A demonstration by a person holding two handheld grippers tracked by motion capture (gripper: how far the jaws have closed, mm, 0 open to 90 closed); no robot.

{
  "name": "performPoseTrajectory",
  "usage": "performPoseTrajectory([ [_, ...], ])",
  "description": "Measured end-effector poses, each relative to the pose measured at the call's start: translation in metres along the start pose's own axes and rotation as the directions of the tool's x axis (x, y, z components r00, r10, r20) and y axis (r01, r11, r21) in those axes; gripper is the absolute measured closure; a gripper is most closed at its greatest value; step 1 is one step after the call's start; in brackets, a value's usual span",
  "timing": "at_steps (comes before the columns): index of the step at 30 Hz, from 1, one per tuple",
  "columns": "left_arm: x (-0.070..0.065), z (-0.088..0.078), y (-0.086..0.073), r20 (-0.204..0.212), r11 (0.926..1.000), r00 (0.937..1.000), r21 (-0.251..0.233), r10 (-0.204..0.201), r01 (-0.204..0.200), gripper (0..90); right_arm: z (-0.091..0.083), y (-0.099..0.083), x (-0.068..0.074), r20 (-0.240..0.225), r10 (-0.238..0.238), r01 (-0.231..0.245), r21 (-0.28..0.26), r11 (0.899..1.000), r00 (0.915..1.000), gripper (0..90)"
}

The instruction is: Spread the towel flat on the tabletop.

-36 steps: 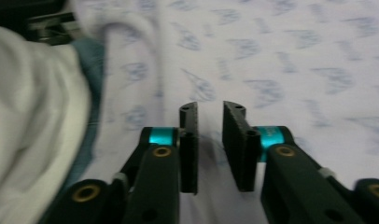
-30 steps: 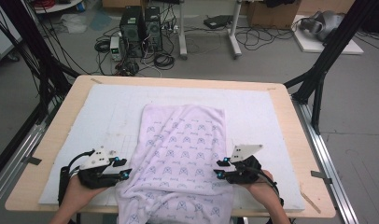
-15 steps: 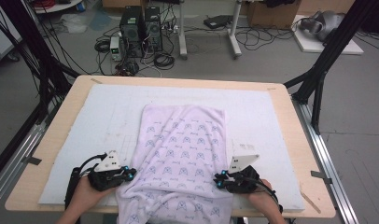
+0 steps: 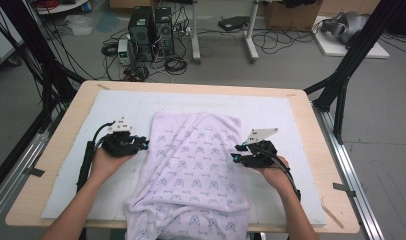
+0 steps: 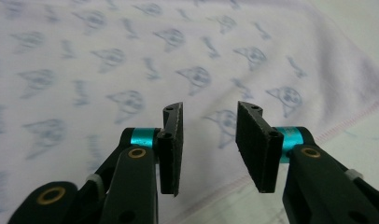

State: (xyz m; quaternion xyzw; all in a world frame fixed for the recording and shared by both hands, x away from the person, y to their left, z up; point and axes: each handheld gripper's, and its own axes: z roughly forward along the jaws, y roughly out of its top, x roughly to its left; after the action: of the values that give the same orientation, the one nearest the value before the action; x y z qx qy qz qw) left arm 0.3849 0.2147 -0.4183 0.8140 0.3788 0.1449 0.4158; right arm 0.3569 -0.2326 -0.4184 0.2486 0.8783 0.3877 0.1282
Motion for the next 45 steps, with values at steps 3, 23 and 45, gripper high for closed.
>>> performPoseTrajectory([
  [3, 0.013, 0.018, 0.007, -0.081, 0.9985, 0.9953, 0.01, -0.053, 0.054, 62.0, 0.012, -0.003, -0.009, 0.01, 0.027, -0.027, 0.007, 1.0, 0.9996, 60.9],
  [23, -0.029, 0.043, 0.053, 0.116, 0.9967, 0.9902, -0.029, 0.079, -0.076, 71.0, 0.01, -0.002, -0.023, 0.056, 0.052, -0.054, 0.021, 0.998, 0.9971, 58.9],
  [45, -0.057, 0.093, 0.064, -0.002, 0.9717, 0.9797, 0.127, 0.201, -0.199, 86.7, 0.025, 0.005, -0.046, 0.114, 0.088, -0.095, 0.054, 0.994, 0.9895, 59.6],
])
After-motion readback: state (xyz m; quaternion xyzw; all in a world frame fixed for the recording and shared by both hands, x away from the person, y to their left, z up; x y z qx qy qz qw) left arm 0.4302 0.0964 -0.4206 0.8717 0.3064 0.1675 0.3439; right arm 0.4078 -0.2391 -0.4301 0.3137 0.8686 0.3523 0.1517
